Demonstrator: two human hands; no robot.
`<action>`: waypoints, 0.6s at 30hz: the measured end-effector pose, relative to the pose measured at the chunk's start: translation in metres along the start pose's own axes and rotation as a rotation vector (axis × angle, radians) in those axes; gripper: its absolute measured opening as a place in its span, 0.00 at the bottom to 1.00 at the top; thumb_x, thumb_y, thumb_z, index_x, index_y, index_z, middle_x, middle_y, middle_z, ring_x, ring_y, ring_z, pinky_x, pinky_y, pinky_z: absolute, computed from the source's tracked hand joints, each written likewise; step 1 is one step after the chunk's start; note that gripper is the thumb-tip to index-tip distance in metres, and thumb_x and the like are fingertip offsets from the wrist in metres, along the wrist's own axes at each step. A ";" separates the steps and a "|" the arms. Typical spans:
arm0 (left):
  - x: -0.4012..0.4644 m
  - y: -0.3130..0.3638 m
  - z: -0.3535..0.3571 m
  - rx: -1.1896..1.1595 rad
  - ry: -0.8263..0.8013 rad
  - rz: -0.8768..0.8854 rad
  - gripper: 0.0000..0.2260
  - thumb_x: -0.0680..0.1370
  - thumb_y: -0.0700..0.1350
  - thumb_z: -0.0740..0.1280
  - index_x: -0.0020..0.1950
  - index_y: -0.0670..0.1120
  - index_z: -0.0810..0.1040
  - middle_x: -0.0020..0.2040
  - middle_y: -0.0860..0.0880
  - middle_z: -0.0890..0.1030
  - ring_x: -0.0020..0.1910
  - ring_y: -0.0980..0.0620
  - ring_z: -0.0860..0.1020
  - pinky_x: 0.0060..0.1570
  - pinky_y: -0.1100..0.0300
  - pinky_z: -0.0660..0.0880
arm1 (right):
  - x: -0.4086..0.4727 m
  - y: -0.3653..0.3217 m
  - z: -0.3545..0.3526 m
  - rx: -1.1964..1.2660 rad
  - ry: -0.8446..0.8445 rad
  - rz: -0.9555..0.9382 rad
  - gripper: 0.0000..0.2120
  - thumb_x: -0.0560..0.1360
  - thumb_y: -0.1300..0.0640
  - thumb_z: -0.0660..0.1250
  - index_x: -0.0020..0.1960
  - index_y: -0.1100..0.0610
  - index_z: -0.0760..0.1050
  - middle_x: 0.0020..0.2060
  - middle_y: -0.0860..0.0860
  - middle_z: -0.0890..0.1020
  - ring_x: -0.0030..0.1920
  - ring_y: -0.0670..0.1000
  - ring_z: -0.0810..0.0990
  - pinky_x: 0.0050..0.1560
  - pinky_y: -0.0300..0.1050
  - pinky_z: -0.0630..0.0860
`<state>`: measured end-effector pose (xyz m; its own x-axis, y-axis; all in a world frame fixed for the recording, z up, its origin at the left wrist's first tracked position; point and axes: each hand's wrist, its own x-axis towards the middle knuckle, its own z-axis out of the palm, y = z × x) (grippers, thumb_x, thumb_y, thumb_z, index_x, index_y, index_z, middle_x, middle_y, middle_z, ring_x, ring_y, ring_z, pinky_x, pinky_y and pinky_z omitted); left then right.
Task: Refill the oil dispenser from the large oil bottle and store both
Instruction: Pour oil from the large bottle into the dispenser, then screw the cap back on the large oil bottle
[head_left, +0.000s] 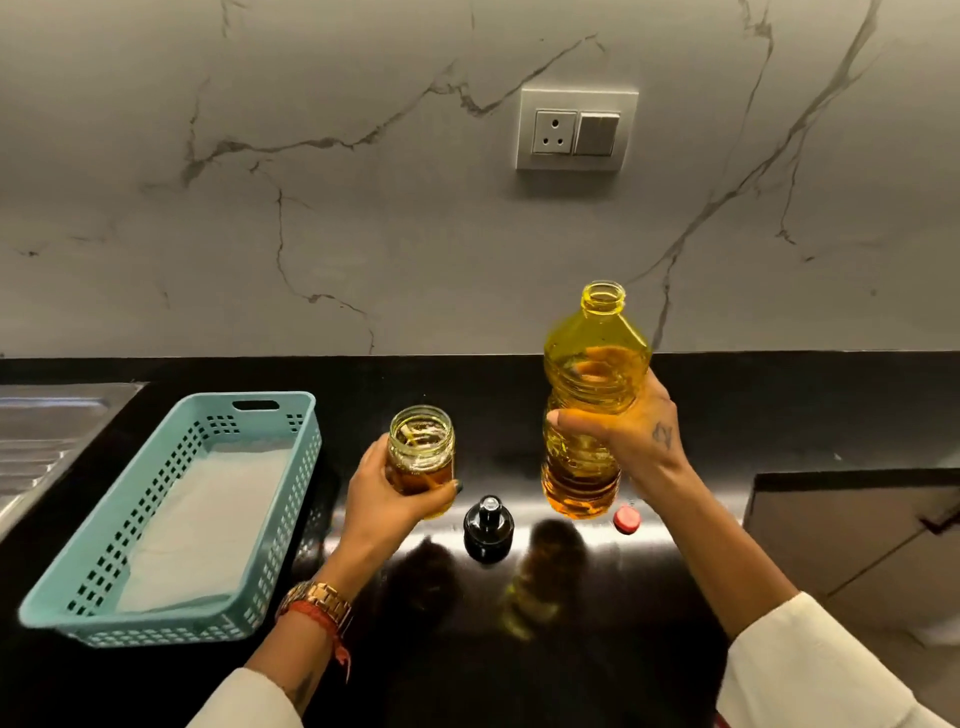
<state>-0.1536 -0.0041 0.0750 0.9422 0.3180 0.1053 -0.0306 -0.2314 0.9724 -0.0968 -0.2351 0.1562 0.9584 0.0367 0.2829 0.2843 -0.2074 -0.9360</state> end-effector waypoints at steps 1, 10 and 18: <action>-0.001 -0.009 0.001 0.028 0.006 -0.019 0.29 0.51 0.55 0.79 0.50 0.55 0.76 0.51 0.47 0.80 0.50 0.51 0.80 0.52 0.45 0.78 | -0.001 0.006 0.000 0.030 0.011 0.028 0.27 0.58 0.60 0.80 0.50 0.44 0.72 0.45 0.46 0.81 0.48 0.46 0.81 0.48 0.43 0.78; -0.006 -0.047 0.001 0.116 0.010 -0.065 0.30 0.50 0.58 0.78 0.49 0.56 0.75 0.51 0.49 0.80 0.51 0.52 0.79 0.54 0.52 0.76 | -0.015 0.039 0.005 0.132 0.036 0.163 0.29 0.54 0.58 0.80 0.50 0.45 0.73 0.48 0.48 0.81 0.50 0.47 0.80 0.48 0.44 0.77; -0.007 -0.053 0.004 0.156 -0.004 -0.017 0.28 0.58 0.41 0.81 0.53 0.51 0.73 0.49 0.53 0.77 0.48 0.62 0.74 0.45 0.69 0.68 | -0.018 0.055 0.008 0.110 0.020 0.187 0.32 0.51 0.51 0.81 0.52 0.43 0.74 0.50 0.49 0.82 0.53 0.51 0.80 0.56 0.57 0.77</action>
<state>-0.1572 0.0025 0.0217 0.9436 0.3192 0.0884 0.0368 -0.3664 0.9297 -0.0981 -0.2390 0.0981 0.9944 -0.0119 0.1053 0.1036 -0.1006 -0.9895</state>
